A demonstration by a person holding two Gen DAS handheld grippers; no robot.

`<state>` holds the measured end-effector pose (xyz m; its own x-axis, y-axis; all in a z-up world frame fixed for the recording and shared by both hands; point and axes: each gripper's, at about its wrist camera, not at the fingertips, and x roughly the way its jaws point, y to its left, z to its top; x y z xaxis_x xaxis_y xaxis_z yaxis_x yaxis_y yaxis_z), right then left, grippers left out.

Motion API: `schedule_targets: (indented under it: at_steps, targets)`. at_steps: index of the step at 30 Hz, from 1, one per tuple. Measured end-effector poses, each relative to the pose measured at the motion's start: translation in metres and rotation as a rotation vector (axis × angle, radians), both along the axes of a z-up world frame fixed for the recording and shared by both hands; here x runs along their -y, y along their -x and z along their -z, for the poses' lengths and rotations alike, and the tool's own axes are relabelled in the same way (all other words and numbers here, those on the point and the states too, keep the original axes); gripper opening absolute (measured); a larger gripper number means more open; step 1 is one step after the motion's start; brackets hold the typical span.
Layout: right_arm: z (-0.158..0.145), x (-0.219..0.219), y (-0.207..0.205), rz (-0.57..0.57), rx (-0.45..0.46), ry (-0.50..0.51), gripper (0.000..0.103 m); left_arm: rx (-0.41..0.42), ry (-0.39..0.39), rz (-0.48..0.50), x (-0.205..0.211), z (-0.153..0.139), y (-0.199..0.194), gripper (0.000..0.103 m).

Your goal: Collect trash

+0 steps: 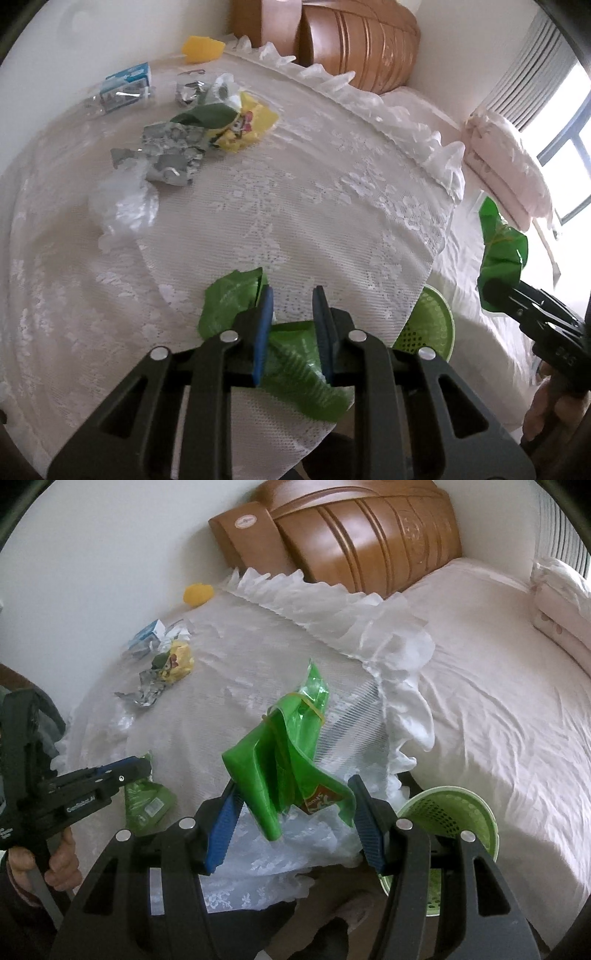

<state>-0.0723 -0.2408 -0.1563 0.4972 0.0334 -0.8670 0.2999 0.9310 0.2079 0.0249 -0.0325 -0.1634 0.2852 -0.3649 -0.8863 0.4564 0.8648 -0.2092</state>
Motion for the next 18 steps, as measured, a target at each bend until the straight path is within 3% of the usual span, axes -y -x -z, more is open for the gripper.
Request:
schedule_targets:
  at_steps: [3, 7, 18]
  targets:
    - [0.001, -0.004, -0.003, -0.006, -0.002, -0.002, 0.059, -0.014, 0.024, -0.012, -0.009, 0.0, -0.003, 0.023]
    - [0.002, -0.01, -0.005, -0.014, -0.005, -0.013, 0.059, -0.01, 0.027, -0.027, -0.018, -0.001, -0.004, 0.043]
    - [0.001, -0.022, -0.008, -0.044, -0.001, -0.017, 0.059, 0.005, 0.081, -0.084, -0.036, -0.014, -0.006, 0.077]
